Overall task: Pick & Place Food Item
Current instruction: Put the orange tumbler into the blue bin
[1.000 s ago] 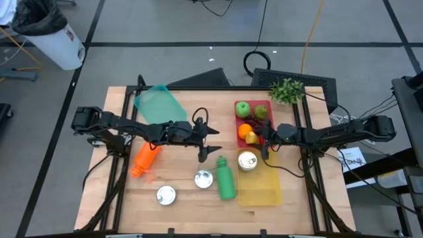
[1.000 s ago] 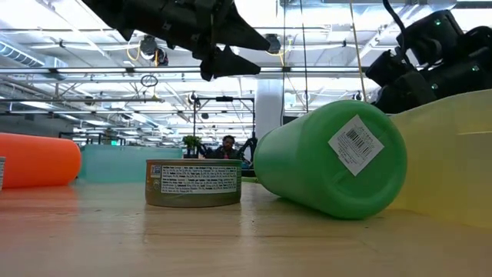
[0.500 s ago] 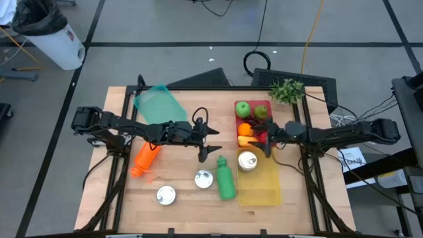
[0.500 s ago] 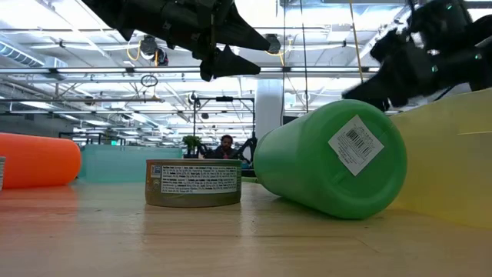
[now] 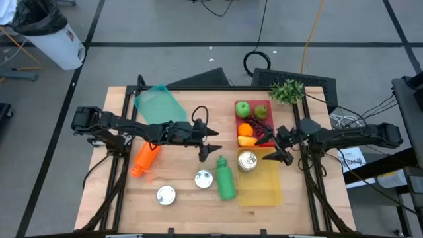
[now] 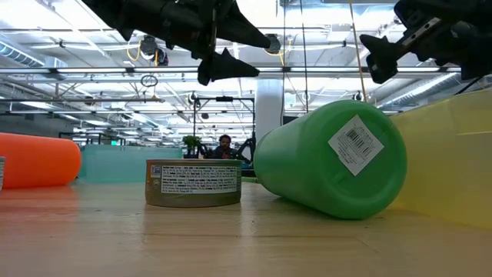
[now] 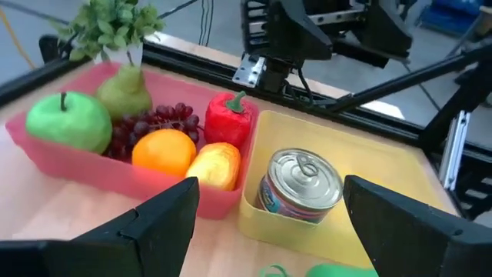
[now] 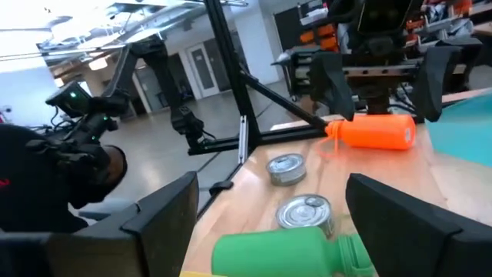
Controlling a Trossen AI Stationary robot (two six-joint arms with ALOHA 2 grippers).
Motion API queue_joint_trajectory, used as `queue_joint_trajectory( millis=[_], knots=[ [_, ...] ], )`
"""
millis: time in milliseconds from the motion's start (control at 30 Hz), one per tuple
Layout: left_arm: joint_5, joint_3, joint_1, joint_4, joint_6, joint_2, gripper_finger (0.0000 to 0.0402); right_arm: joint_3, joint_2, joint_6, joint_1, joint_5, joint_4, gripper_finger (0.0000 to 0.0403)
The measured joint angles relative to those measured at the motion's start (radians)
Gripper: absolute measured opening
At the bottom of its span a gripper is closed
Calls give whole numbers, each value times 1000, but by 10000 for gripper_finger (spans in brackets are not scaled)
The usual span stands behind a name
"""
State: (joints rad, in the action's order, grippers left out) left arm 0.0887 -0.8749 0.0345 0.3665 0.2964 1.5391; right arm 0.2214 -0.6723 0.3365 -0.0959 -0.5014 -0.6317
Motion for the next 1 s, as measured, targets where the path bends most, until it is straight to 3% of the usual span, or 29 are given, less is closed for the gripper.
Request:
queue_joint_trajectory(
  millis=[133, 267, 367, 500, 700, 833, 1000],
  knots=[
    [-8, 0, 0, -118, 67, -10, 331, 0, -2, -7, 0, 2, 47, 309],
    [-43, -2, 0, -442, 240, -91, 331, 0, -2, -8, 0, 2, 87, 309],
    [-33, -2, 2, -753, 444, -183, 324, 0, -5, -30, 0, 2, 108, 309],
    [70, -2, 59, -1144, 757, -308, 309, 0, -14, -42, 0, 2, 118, 309],
    [96, -1, 186, -1610, 1201, -386, 291, -1, -16, -42, 0, 2, 141, 309],
    [84, 0, 273, -1754, 1390, -390, 285, -1, -20, -42, 0, 2, 138, 309],
    [54, 35, 334, -1679, 1394, -386, 296, -1, -25, -45, 0, 2, 143, 309]
  ],
)
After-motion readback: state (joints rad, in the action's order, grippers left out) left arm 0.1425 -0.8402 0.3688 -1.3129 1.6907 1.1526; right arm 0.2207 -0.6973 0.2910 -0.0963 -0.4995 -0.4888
